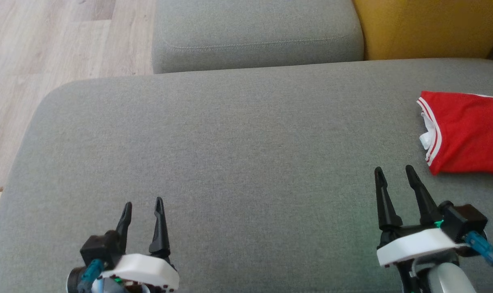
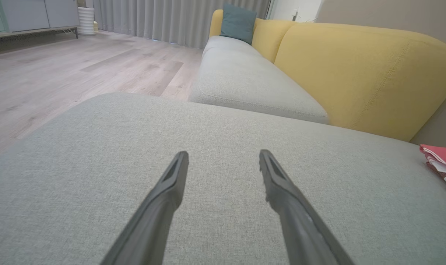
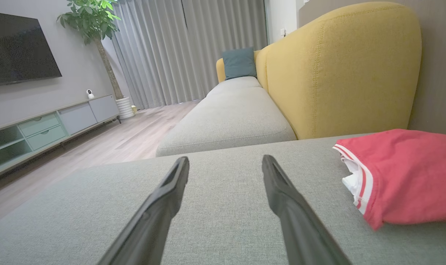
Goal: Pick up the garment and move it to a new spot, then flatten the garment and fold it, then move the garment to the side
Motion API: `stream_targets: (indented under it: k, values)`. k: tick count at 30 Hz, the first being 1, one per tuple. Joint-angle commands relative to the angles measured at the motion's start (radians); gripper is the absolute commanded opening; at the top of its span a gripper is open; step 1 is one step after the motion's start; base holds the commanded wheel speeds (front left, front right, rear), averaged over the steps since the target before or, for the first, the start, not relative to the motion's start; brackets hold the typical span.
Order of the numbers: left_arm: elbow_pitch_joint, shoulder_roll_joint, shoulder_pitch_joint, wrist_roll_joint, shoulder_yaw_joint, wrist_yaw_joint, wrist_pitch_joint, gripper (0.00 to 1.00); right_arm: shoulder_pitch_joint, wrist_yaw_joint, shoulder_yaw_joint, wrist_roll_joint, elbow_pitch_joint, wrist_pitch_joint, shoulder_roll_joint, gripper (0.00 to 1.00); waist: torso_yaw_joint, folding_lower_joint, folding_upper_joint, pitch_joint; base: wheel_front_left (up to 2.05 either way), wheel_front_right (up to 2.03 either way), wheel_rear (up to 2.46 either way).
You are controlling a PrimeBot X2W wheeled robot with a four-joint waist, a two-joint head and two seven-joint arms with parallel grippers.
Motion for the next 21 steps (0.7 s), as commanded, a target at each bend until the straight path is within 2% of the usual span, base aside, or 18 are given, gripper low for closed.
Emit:
stream_targets:
  k: [1,2,7,21]
  values:
    - [-0.023,-0.004,-0.037,0.008,0.028,-0.003,-0.012,1.00,-0.015,-0.001,0.021,0.004,-0.039,0.003,-0.003,1.00,0.001,0.0000,-0.0001,-0.001,0.00,0.00,0.00]
    - [0.004,0.000,0.000,0.000,-0.004,-0.003,0.000,0.00,0.000,0.000,-0.001,0.000,0.000,0.000,0.000,0.00,0.001,0.0000,-0.0001,-0.001,0.00,0.00,0.00]
    - [0.067,0.000,0.022,-0.002,-0.006,-0.003,0.003,0.00,0.019,0.000,0.001,0.001,0.065,0.000,0.001,0.00,0.001,0.0000,-0.0001,-0.001,0.00,0.00,0.00]
    - [0.066,0.008,0.000,-0.159,0.022,-0.032,0.034,0.00,0.004,0.000,-0.008,0.166,0.065,0.022,-0.007,0.00,0.003,0.0000,-0.0001,0.004,0.00,0.00,0.00]
